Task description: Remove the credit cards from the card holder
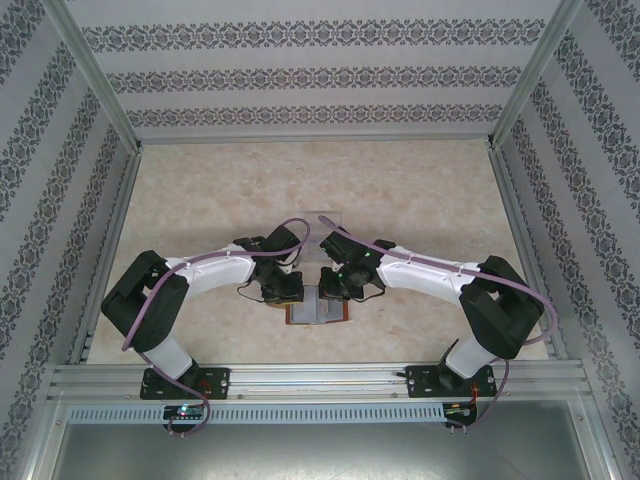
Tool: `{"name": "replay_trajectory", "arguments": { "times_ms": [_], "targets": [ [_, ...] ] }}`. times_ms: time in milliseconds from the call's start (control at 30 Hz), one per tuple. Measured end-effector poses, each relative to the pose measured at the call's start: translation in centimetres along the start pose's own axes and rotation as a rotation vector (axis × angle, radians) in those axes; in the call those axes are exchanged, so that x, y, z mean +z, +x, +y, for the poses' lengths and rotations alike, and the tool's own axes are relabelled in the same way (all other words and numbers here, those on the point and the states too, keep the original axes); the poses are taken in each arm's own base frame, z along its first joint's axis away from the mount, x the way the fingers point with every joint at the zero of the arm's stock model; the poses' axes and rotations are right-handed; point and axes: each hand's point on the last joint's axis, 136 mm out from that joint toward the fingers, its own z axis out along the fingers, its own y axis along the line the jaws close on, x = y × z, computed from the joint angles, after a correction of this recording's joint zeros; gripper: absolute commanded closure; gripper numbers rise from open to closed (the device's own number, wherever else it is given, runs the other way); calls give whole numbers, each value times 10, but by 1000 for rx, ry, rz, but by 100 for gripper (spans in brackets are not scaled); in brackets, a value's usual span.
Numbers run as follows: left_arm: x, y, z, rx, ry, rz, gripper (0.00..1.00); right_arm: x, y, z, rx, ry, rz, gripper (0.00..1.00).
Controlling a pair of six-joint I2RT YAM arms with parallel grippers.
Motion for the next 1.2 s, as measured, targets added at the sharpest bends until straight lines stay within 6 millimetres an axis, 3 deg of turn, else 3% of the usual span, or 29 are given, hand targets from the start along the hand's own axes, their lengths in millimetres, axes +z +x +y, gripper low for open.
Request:
{"name": "replay_trajectory", "arguments": {
  "times_ms": [567,900,1200],
  "targets": [
    [-1,2,2,0,-2,-3,87,-1,1,-3,20,19,5,91],
    [-3,1,2,3,-4,-13,87,-16,-2,0,10,30,-20,91],
    [-7,-2,3,8,-13,-36,87,-34,-4,11,-162,49,1,93]
  ]
}}
